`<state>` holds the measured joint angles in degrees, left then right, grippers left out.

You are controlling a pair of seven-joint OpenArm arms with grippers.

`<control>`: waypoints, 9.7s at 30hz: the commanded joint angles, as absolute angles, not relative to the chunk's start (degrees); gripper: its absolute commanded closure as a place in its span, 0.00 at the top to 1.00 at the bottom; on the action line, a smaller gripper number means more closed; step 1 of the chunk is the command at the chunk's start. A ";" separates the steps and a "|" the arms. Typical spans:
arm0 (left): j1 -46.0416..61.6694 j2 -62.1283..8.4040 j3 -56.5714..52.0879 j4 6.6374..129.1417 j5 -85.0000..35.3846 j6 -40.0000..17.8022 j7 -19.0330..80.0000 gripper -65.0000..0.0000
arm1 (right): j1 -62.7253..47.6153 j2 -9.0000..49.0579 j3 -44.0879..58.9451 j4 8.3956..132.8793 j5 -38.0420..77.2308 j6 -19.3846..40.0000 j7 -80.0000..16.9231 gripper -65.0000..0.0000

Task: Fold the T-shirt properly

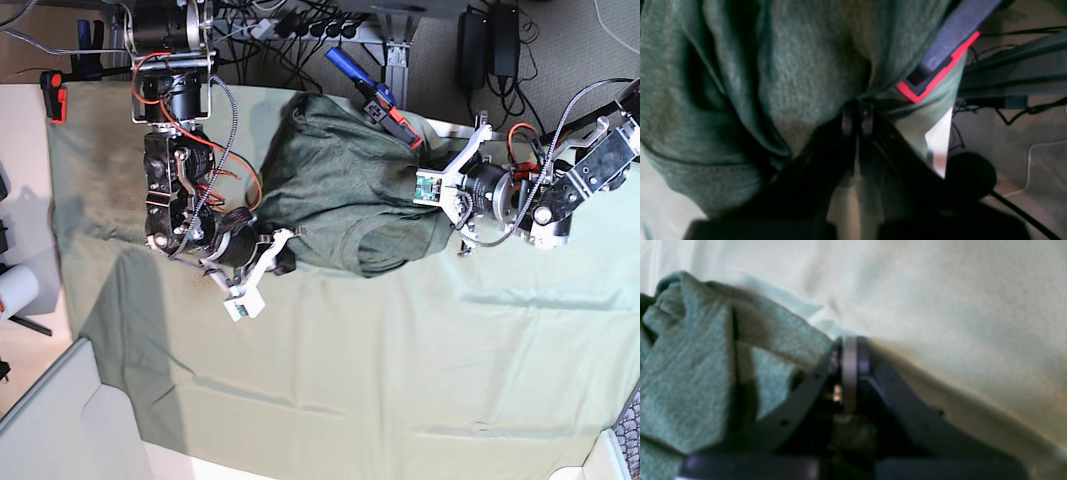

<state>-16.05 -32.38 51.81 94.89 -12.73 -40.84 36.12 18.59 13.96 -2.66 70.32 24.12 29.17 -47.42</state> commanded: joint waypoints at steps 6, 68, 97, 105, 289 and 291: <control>-18.98 -34.41 50.35 100.64 -13.58 -35.46 41.65 0.00 | 19.81 14.46 -2.37 71.13 24.38 29.89 -46.98 0.00; -27.62 -25.41 50.24 82.00 -13.43 -38.30 29.76 0.00 | 13.43 18.92 -2.37 76.93 30.44 29.98 -50.87 0.00; -36.10 -9.65 50.24 55.68 -5.93 -38.37 19.44 0.00 | 12.43 18.92 -2.37 76.93 35.07 29.98 -54.52 0.00; -37.41 -14.39 50.11 58.65 -7.49 -36.86 20.40 0.00 | 8.40 18.85 -2.39 78.02 37.54 30.04 -54.26 0.00; -14.02 -28.75 15.64 88.23 -55.44 -40.00 45.30 0.40 | 17.65 0.14 -6.76 79.70 20.60 30.04 -36.25 0.00; -12.08 -28.73 13.67 88.23 -54.94 -40.00 44.77 0.40 | 17.67 0.14 -5.82 81.91 20.60 30.02 -36.29 0.00</control>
